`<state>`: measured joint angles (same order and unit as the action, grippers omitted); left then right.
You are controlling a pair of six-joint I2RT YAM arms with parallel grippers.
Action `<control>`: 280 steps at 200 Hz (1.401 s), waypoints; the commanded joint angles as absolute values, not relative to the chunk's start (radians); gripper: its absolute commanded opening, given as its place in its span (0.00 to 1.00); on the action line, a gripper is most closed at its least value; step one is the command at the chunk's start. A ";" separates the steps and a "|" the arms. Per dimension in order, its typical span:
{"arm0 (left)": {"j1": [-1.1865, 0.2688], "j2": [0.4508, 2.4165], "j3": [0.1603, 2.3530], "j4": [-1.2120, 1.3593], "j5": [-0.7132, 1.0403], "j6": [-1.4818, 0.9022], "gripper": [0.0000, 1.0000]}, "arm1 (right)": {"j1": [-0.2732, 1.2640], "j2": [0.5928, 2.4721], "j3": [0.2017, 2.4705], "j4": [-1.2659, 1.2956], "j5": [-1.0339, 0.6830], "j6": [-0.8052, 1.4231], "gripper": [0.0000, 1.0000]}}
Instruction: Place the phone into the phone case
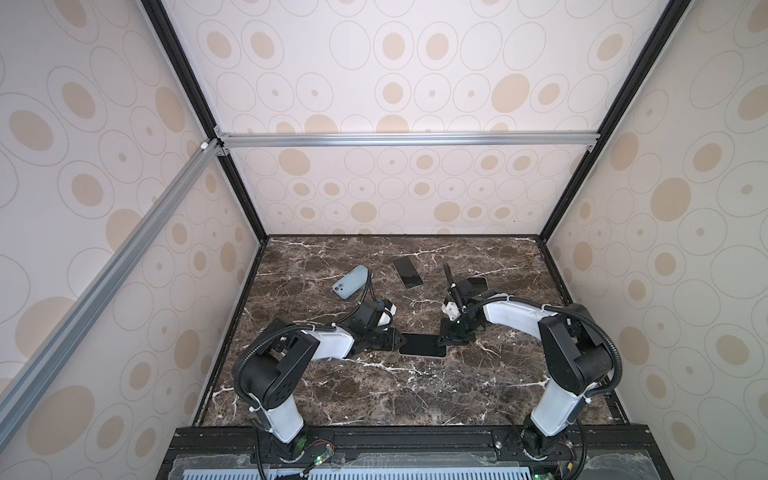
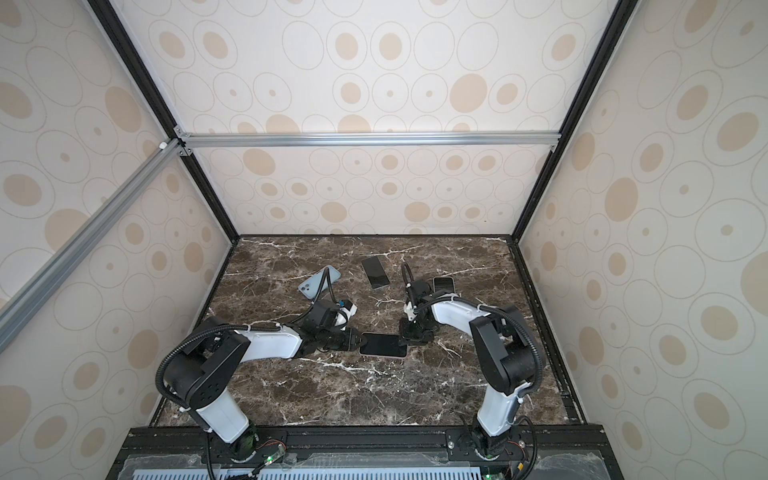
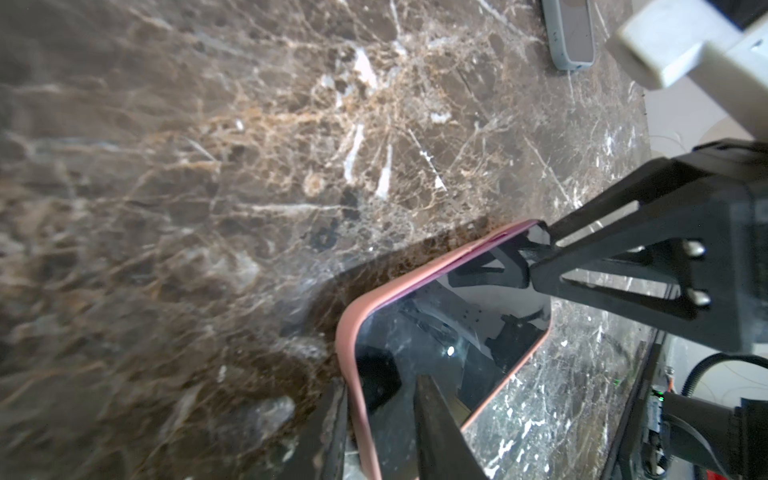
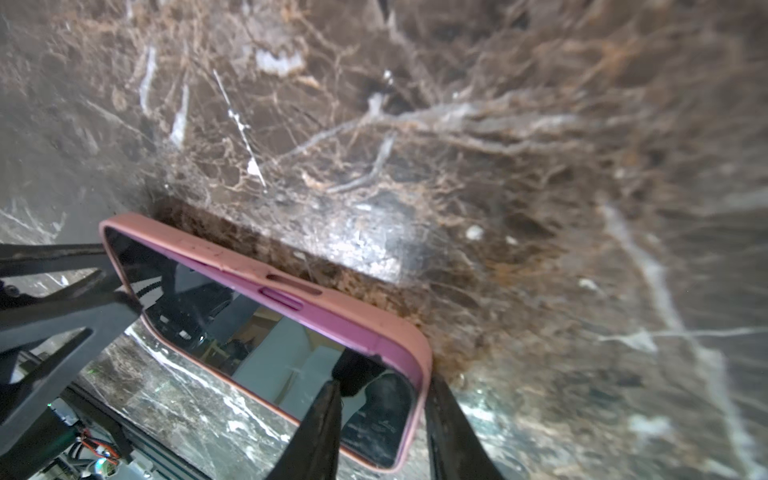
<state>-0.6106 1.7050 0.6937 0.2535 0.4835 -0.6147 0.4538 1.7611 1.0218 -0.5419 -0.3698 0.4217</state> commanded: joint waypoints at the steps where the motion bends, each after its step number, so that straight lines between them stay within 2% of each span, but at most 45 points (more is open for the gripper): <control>1: -0.606 1.697 0.660 0.310 0.522 -0.628 0.27 | 0.476 1.788 0.970 -0.518 -0.449 0.422 0.31; 30: -0.606 1.665 0.624 0.309 0.533 -0.635 0.23 | 0.492 1.773 0.951 -0.524 -0.485 0.406 0.28; 66: -0.606 1.616 0.603 0.246 0.494 -0.621 0.25 | 0.511 1.755 0.932 -0.536 -0.547 0.373 0.27; 95: -0.604 1.618 0.625 0.201 0.444 -0.606 0.31 | 0.511 1.730 0.949 -0.583 -0.422 0.367 0.27; 116: -0.604 1.621 0.652 0.179 0.426 -0.600 0.32 | 0.511 1.704 0.990 -0.645 -0.326 0.354 0.26; 147: -0.600 1.630 0.688 0.143 0.405 -0.581 0.32 | 0.507 1.698 1.055 -0.707 -0.285 0.320 0.26; 201: -0.594 1.641 0.689 0.150 0.406 -0.576 0.30 | 0.504 1.740 1.090 -0.672 -0.320 0.317 0.25; 280: -0.593 1.661 0.694 0.178 0.420 -0.580 0.29 | 0.502 1.809 1.090 -0.609 -0.378 0.333 0.17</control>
<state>-0.5957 1.6402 0.6701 0.1719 0.4210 -0.6029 0.5026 1.7817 1.0836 -0.6231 -0.3672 0.3328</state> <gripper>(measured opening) 0.288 0.184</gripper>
